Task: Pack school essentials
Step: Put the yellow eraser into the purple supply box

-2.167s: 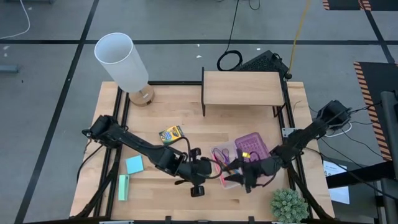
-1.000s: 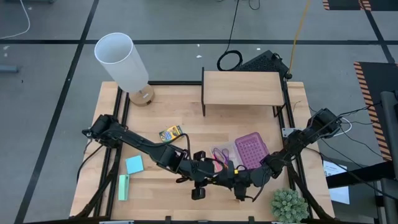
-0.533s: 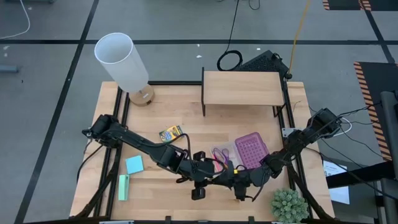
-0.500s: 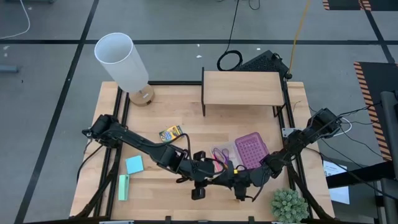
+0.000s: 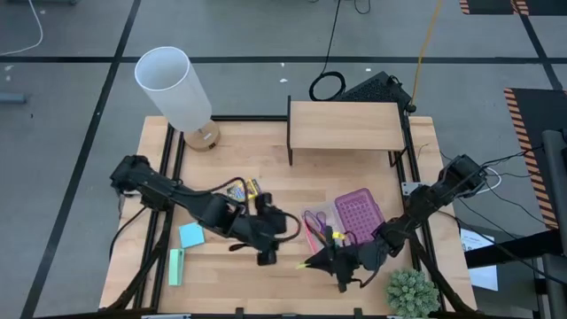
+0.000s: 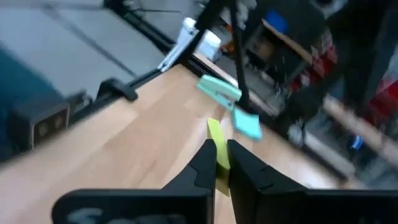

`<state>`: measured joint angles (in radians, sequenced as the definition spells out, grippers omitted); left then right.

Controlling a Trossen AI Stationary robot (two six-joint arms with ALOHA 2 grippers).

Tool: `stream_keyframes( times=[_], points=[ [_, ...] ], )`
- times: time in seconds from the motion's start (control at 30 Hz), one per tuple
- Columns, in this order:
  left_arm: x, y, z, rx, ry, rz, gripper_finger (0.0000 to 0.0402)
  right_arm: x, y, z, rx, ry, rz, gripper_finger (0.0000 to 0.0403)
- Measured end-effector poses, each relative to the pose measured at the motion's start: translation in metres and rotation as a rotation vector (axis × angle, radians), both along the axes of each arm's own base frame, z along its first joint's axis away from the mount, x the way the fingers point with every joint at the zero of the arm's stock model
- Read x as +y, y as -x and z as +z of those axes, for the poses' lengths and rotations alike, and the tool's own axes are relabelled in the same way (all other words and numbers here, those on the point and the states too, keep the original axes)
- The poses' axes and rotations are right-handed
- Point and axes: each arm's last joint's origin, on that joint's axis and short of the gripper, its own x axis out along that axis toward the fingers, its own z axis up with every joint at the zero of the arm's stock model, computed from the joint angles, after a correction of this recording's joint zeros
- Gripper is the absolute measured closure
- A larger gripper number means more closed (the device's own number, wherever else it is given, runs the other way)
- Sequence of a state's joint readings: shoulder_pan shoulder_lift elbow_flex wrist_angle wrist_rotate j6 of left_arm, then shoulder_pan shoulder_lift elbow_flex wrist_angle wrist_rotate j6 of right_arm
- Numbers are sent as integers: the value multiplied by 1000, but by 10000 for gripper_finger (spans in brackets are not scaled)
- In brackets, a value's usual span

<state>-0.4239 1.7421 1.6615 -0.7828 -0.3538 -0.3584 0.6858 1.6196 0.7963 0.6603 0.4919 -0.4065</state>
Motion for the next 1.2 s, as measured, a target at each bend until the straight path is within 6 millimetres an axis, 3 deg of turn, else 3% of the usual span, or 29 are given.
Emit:
stream_keyframes(
  times=[0.2,0.37,0.47,0.63,0.93,1.2],
  points=[
    [3,16,-3,33,-202,106,179,8,11,-2,27,-276,-216,390],
    [3,12,-34,18,-222,125,200,17,25,0,46,-304,-277,390],
    [6,9,-56,29,-233,87,213,19,29,10,101,-308,-310,390],
    [16,10,-77,76,-235,79,230,20,27,33,219,-286,-381,390],
    [23,9,-95,67,-183,52,241,1,22,63,533,-247,-483,390],
    [35,5,-106,45,-168,85,241,-23,22,58,723,-225,-590,389]
  ],
)
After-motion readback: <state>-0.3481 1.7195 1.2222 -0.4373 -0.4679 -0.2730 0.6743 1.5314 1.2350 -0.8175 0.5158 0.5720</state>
